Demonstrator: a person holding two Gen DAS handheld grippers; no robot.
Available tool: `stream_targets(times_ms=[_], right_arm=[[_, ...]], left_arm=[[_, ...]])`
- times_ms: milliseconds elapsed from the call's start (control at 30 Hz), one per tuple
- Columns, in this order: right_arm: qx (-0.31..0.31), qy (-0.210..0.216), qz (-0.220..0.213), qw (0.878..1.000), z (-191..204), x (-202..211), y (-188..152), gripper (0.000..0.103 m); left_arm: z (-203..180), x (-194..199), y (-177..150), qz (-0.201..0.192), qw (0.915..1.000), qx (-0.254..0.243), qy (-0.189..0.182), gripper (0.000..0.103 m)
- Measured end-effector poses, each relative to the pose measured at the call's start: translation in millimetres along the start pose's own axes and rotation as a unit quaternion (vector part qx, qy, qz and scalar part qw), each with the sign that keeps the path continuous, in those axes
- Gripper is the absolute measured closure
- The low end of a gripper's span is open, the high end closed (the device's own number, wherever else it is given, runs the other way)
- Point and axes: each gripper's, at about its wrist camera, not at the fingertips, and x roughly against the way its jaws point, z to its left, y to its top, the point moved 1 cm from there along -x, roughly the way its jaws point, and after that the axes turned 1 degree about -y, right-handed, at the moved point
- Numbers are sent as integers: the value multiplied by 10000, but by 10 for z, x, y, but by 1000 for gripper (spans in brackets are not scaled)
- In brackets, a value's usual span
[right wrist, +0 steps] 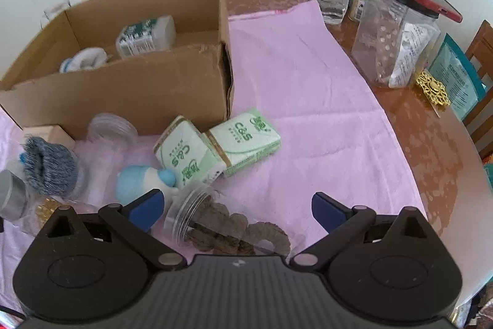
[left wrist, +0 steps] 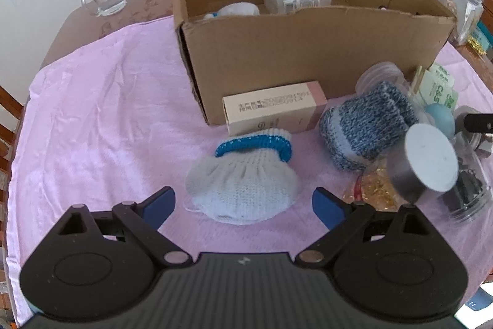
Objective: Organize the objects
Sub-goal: 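Grasp the white knit glove with the left tool while the right tool grasps the cookie jar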
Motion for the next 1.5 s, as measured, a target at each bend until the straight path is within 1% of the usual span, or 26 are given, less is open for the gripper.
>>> stream_targets(times_ms=[67,233,333,467,500,633,867,1000,1167,1233,1267,1500], right_arm=[[86,-95,5,9999,8,-5,-46,0],[86,-217,211,9995,-81,42,-195,0],[-42,-276,345,9990,-182,56,-286,0],[-222,-289,499,9981,-258,-17,-338,0],[-276,-291,515,9979,-271,-41,-340,0],[-436,-263,549,9972,-281,-107,-313,0],[-493,-277,644,9963,-273,-197,-287,0],[-409,-358,647,9964,-239,-211,-286,0],[-481,-374,624,9962,-251,-184,-273,2],[-482,-336,636,9962,-256,-177,-262,8],[-468,-308,641,9964,-251,-174,-262,9],[-322,-236,670,9970,-222,-129,-250,9]], left_arm=[[34,-31,-15,53,10000,12,34,7],[176,-70,-90,182,9997,-20,130,7],[243,-101,-87,224,9997,110,1,7],[196,-120,-16,156,9987,271,-398,7],[181,-126,1,128,9985,290,-448,7],[173,-207,63,112,9976,453,-508,7],[200,-243,81,36,9969,662,-414,8],[145,-206,50,44,9977,581,-351,19],[119,-187,60,72,9980,547,-311,23],[121,-198,76,80,9978,562,-329,24],[126,-196,77,87,9978,568,-343,24],[128,-120,88,108,9983,387,-424,30]])
